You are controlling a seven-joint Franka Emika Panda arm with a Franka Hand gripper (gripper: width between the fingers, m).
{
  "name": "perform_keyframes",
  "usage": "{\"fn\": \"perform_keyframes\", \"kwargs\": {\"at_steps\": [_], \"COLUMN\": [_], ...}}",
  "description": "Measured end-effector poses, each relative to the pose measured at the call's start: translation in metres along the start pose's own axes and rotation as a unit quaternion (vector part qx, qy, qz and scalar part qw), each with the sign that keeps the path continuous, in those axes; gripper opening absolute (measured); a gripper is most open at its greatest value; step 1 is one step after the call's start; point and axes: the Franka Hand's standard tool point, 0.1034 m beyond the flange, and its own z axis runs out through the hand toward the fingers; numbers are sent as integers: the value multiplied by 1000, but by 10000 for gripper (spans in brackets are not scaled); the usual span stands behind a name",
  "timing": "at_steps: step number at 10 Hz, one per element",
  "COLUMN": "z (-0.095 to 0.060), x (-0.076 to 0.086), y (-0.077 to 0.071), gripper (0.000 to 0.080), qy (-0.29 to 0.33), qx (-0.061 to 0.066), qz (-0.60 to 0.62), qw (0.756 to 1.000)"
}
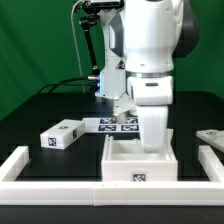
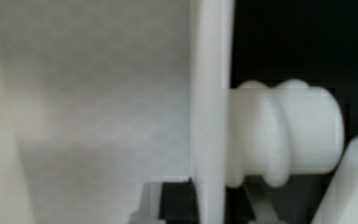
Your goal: Assemble cabinet
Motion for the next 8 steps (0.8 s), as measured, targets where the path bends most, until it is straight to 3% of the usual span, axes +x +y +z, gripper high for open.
{"fn": "perform_keyframes", "kwargs": {"at_steps": [5,7,8], "z": [-1,-2,-1], "x": [52,51,50], "y": [-1,1,0], "gripper": [35,35,108], "qy": [12,11,10], "qx": [-1,0,1], "qz": [-11,-10,-10], "qw": [1000,1000,1000]}}
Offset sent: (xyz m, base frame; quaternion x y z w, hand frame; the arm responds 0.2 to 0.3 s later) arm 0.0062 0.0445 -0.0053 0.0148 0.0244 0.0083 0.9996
